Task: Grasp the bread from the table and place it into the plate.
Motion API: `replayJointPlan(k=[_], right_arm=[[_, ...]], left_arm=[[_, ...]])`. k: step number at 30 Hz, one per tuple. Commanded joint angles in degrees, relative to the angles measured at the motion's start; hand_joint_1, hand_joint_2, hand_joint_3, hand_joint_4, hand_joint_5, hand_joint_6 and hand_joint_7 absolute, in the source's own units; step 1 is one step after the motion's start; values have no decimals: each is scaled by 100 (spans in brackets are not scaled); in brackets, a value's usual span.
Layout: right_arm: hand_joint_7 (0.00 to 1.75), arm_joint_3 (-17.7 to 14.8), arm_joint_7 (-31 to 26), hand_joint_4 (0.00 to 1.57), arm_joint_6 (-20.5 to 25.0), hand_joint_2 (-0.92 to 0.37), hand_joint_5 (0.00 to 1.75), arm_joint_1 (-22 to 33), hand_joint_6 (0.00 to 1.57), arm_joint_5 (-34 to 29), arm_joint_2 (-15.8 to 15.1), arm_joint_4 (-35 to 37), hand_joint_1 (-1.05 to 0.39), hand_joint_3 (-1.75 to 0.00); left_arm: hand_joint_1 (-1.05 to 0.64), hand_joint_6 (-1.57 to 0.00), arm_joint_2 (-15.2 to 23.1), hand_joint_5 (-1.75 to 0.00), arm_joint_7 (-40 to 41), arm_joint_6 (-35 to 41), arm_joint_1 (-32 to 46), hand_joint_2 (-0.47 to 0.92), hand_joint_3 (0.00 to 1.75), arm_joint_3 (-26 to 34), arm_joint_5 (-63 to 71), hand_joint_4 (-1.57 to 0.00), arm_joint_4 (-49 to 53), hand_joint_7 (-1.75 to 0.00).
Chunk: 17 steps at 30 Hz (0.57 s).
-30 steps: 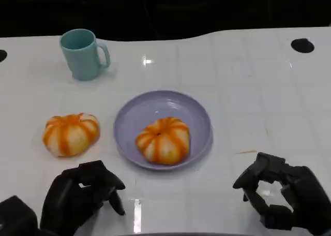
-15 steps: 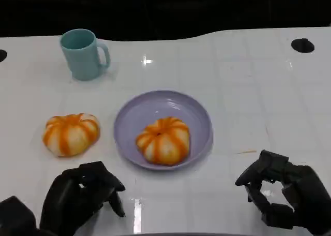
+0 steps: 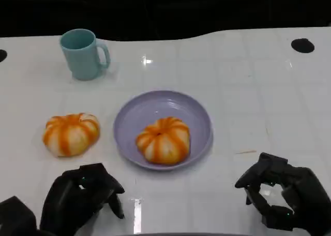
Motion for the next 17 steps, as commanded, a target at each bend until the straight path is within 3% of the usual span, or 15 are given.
replayJointPlan(k=[1, 17], right_arm=[[131, -95, -16, 76, -65, -63, 161, -24, 77, 39, 16, 43, -30, -87], [127, -115, 53, 76, -93, -63, 164, -80, 78, 83, 2, 148, -31, -86]], left_arm=[[-94, -121, 124, -135, -4, -41, -29, 92, 7, 37, 25, -115, 19, -77], [-94, -120, 99, -135, 36, -12, -51, 92, 6, 49, 3, -114, 25, -78]])
